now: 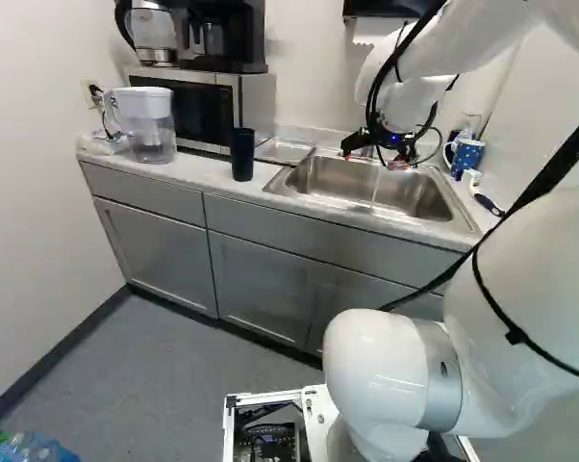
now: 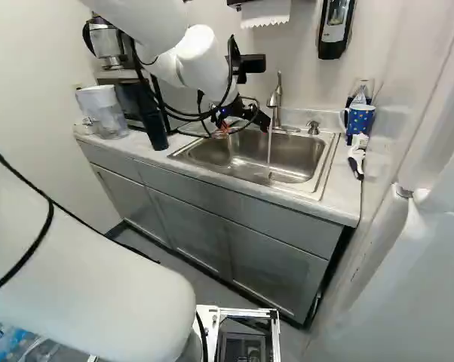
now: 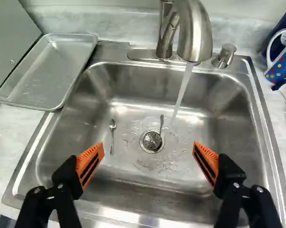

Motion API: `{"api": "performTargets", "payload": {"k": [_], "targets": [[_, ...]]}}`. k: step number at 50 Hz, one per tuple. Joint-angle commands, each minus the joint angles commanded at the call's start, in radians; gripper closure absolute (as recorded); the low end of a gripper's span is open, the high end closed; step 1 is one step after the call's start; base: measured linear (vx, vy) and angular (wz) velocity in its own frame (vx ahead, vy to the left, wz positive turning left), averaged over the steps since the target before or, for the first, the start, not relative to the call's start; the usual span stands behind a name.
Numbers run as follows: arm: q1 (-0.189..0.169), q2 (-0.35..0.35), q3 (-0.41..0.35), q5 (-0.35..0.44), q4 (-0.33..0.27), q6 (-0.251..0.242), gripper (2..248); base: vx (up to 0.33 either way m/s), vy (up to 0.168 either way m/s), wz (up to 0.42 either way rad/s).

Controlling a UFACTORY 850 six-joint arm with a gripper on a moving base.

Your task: Rinse the cup and place it in the tray

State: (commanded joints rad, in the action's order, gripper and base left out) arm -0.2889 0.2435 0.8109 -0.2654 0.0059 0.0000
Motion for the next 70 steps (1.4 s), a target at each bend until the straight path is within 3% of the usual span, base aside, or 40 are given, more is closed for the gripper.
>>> {"api": "performTargets", "payload": {"k": [70], "targets": [[0.259,0.070,-0.059,0.000,0.000,0.000,3,0.000,0.000,0.000]]}}
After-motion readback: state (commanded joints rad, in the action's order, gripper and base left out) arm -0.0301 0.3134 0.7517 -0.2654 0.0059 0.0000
